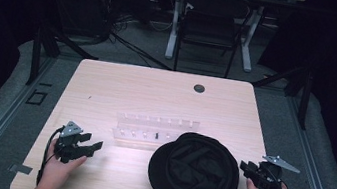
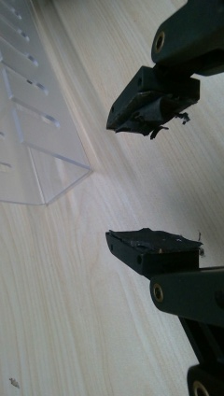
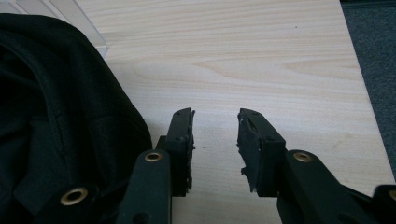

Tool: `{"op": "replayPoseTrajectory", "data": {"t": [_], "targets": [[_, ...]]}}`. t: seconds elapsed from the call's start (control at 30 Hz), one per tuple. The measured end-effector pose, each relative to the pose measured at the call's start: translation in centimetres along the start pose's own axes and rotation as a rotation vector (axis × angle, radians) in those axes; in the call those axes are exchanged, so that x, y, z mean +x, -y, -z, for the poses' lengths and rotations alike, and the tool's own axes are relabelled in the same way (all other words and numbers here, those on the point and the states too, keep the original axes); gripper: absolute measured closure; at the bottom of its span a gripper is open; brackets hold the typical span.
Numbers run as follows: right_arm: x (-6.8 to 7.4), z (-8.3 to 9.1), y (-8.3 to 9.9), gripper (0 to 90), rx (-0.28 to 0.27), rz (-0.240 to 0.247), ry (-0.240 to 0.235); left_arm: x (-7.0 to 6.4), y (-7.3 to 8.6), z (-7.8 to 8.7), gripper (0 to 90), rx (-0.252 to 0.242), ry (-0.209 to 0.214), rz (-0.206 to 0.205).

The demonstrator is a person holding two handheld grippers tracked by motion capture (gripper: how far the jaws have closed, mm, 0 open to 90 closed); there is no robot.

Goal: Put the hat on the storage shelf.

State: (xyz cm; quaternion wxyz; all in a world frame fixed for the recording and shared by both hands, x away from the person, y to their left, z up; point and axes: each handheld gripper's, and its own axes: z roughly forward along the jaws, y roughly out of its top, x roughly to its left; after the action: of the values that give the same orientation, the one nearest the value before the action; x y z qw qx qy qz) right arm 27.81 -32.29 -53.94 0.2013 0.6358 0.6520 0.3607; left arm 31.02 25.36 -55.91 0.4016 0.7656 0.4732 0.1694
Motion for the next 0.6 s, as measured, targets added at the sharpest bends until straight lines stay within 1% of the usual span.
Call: {"op": "replayPoseTrajectory", "data": {"t": [0.07,0.1,0.17,0.2,0.23,0.27,0.3,0.33,0.4,0.47,0.6], "targets": [[0.0,0.1,0.0,65.6,0.001,0.0,0.003,-0.1,-0.1,0.1,40.0,0.0,-0.002,-0.003],[0.1,0.2,0.0,65.6,0.001,0.001,0.004,-0.2,-0.1,0.0,40.0,-0.018,-0.002,-0.002],[0.2,0.5,-0.1,65.4,0.001,-0.002,0.003,-0.3,-0.2,0.1,40.0,-0.02,-0.001,-0.007],[0.2,0.6,-0.1,65.1,0.004,-0.006,0.001,-0.3,-0.2,0.1,40.0,-0.032,-0.003,-0.007],[0.4,0.8,-0.1,64.9,0.017,-0.013,-0.012,-0.3,-0.4,0.2,40.0,-0.018,-0.003,-0.016],[0.5,0.8,-0.1,64.8,0.021,-0.009,-0.015,-0.3,-0.4,0.2,40.0,-0.018,-0.003,-0.016],[0.5,0.8,-0.1,64.8,0.021,-0.009,-0.015,-0.4,-0.4,0.2,40.0,-0.029,-0.004,-0.011],[0.6,1.0,-0.1,64.8,0.03,-0.011,-0.017,-0.4,-0.4,0.2,40.0,-0.028,-0.004,-0.014],[0.8,1.3,-0.2,64.0,0.031,-0.016,-0.031,-0.4,-0.4,0.1,40.1,-0.034,0.0,-0.011],[1.1,1.9,-0.4,64.0,0.034,-0.017,-0.047,-0.5,-0.4,0.2,40.0,-0.033,0.003,-0.014],[1.4,2.6,-0.8,64.8,0.085,-0.026,-0.062,-0.6,-0.4,0.2,40.0,-0.037,0.004,-0.015]]}}
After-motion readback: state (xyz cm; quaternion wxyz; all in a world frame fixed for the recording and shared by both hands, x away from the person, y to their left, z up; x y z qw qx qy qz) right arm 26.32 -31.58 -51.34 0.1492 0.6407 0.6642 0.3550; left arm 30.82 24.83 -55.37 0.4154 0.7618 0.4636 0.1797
